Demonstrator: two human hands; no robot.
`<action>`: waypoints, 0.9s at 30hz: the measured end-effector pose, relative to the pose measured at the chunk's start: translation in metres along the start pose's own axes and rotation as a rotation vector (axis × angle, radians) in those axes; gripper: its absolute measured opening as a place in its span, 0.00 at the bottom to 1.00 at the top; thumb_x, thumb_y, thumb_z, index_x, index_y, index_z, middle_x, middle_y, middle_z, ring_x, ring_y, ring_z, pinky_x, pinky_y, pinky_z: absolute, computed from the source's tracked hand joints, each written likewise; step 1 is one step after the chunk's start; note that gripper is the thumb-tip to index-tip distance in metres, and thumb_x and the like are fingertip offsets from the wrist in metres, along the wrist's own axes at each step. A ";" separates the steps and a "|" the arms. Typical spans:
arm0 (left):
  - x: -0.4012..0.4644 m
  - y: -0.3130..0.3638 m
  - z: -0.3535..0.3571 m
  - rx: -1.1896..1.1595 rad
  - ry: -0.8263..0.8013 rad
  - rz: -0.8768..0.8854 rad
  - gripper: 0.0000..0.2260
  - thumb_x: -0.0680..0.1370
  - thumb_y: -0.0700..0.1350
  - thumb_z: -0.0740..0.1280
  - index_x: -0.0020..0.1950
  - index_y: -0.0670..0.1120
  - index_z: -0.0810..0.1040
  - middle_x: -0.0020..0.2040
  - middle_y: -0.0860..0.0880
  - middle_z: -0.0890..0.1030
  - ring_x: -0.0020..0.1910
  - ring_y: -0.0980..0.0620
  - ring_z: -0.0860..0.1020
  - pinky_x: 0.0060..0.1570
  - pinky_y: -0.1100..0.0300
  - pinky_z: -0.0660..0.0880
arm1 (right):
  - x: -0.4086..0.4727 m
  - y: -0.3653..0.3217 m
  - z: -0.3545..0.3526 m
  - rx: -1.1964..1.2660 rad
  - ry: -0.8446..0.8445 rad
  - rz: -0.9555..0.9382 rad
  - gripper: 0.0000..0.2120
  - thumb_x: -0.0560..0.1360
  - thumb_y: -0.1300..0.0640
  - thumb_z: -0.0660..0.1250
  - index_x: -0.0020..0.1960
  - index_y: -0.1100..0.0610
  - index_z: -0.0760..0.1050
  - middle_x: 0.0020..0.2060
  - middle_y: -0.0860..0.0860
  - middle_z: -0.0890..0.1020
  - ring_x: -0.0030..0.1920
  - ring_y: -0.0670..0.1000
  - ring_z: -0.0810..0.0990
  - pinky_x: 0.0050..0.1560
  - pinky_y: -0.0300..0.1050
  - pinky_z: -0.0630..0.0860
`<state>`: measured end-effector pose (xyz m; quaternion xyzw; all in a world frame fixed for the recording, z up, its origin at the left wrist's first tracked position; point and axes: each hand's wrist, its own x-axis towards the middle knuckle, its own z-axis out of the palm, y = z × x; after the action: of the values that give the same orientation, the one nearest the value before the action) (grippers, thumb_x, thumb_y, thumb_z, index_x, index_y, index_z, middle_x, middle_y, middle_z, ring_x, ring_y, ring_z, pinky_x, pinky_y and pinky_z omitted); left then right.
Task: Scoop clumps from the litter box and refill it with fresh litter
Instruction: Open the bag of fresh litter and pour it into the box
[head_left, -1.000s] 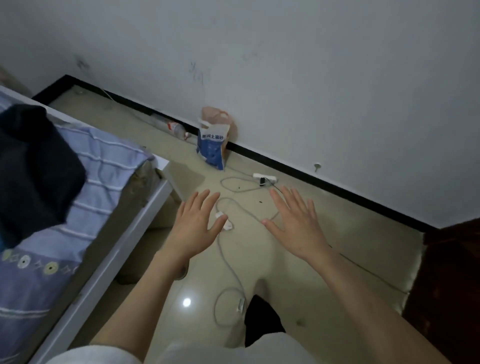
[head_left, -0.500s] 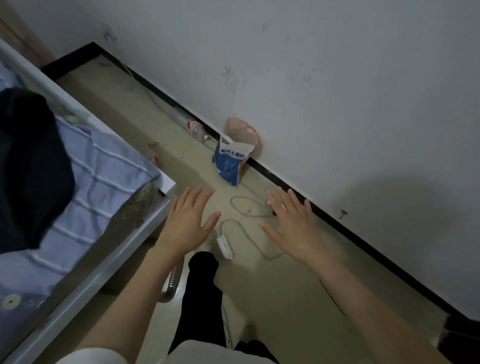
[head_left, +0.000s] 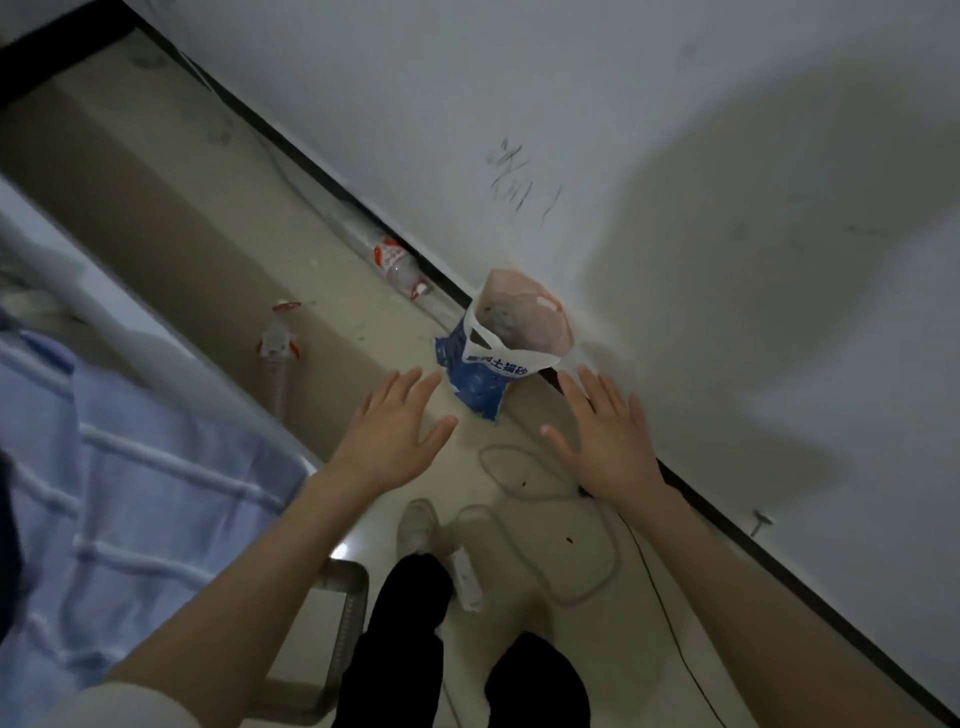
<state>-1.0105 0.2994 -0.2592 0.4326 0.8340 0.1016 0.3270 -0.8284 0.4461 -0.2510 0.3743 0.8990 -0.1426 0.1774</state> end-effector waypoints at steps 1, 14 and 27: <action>0.018 -0.001 0.007 -0.110 -0.030 -0.026 0.26 0.80 0.55 0.57 0.76 0.48 0.55 0.76 0.46 0.57 0.75 0.48 0.55 0.72 0.55 0.53 | 0.019 0.005 0.008 0.004 -0.018 0.007 0.31 0.79 0.42 0.55 0.77 0.51 0.50 0.77 0.52 0.53 0.76 0.53 0.52 0.73 0.55 0.50; 0.251 -0.016 0.139 -1.429 -0.098 -0.535 0.21 0.81 0.51 0.58 0.72 0.46 0.65 0.70 0.47 0.70 0.67 0.49 0.69 0.65 0.55 0.66 | 0.254 0.093 0.133 0.748 -0.089 0.444 0.21 0.81 0.54 0.54 0.73 0.60 0.61 0.69 0.56 0.69 0.67 0.56 0.69 0.65 0.48 0.65; 0.255 -0.073 0.171 -1.555 0.164 -0.727 0.17 0.80 0.53 0.54 0.56 0.42 0.74 0.45 0.48 0.77 0.47 0.52 0.73 0.61 0.54 0.63 | 0.326 0.076 0.153 0.461 -0.035 0.239 0.28 0.72 0.43 0.59 0.70 0.52 0.63 0.61 0.57 0.73 0.61 0.60 0.71 0.60 0.54 0.70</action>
<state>-1.0550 0.4362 -0.5398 -0.2166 0.6353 0.5638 0.4812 -0.9547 0.6411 -0.5363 0.5060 0.7889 -0.3279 0.1184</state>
